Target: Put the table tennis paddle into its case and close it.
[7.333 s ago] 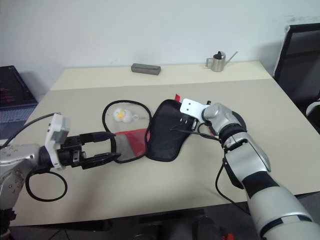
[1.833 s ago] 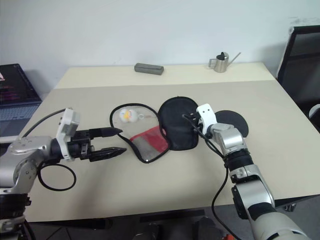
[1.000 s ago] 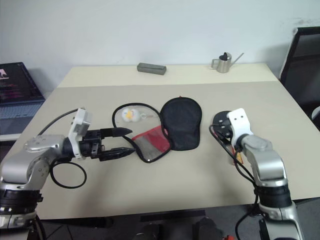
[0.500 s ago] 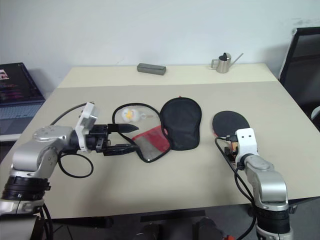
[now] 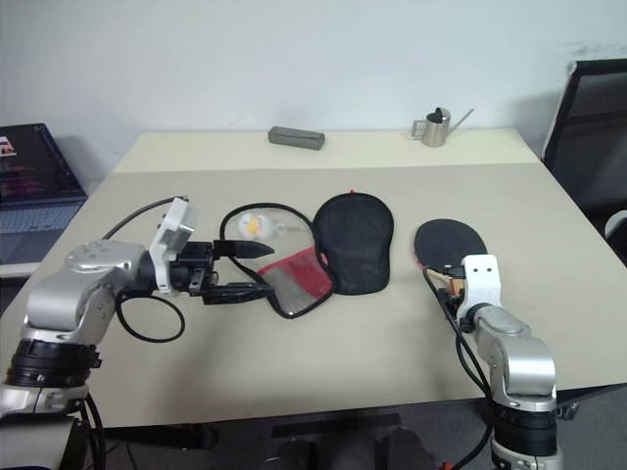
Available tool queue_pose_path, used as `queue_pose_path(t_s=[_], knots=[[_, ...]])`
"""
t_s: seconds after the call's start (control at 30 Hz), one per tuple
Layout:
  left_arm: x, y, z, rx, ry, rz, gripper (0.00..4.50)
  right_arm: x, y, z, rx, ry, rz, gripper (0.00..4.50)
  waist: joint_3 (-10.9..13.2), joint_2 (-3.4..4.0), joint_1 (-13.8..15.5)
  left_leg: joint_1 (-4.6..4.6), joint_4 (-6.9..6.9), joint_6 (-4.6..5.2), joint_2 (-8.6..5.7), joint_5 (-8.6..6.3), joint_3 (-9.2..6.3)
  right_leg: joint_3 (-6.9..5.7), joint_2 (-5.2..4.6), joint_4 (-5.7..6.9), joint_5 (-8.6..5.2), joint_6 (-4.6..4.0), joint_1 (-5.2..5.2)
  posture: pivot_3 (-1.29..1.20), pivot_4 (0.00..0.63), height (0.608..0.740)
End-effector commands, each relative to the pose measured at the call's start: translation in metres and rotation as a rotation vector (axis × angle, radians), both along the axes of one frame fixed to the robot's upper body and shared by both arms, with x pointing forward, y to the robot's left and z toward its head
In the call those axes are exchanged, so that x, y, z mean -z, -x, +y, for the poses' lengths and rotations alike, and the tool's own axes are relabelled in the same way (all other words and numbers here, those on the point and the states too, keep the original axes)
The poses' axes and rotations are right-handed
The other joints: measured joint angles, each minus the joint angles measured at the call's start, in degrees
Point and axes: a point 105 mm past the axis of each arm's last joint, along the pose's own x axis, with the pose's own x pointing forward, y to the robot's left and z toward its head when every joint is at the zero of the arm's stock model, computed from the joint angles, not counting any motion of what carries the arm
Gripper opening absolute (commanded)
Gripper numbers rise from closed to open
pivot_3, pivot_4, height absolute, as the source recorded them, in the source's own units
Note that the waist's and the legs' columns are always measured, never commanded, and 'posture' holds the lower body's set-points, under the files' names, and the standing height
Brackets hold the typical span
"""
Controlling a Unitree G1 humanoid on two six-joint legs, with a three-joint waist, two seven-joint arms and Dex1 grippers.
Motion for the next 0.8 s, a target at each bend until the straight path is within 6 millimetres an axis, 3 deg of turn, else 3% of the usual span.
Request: queue_pose_path(t_s=[0.03, 0.13, 0.47, 0.8], knots=[[-0.008, 0.001, 0.001, 0.009, 0.002, -0.04, 4.5, 0.024, 0.004, -0.009, 0.039, -0.017, 0.091, 1.88, 0.0, -0.04, 0.1, 0.15, -0.02, 0.0, 0.02, 0.0, -0.03, -0.03, 0.01, -0.07, 0.0, -0.01, 0.15, 0.0, 0.15, 0.74], [-0.008, 0.002, 0.002, 0.01, -0.001, -0.043, 4.5, 0.025, 0.003, -0.01, 0.038, -0.007, 0.088, 1.15, -0.2, -0.21, 0.3, 0.26, -0.11, 0.0, 0.08, 0.0, -0.07, -0.02, 0.11, -0.42, 0.15, 0.0, 0.33, 0.0, 0.15, 0.74], [-0.014, -0.003, 0.019, -0.066, 0.006, -0.076, 4.5, 0.007, -0.005, -0.011, 0.06, 0.001, 0.011, 1.15, -0.3, -0.4, 0.3, 0.28, -0.11, 0.0, 0.14, 0.0, -0.14, 0.06, 0.13, -0.48, 0.24, 0.02, 0.31, 0.0, 0.15, 0.74], [-0.018, -0.005, 0.036, -0.157, 0.022, -0.096, 4.5, -0.035, -0.009, -0.008, 0.06, -0.024, -0.102, 1.15, -0.2, -0.17, 0.5, 0.0, -0.21, 0.0, 0.48, 0.0, -0.09, 0.03, 0.15, -0.58, 0.25, 0.02, 0.11, 0.0, 0.15, 0.74]])
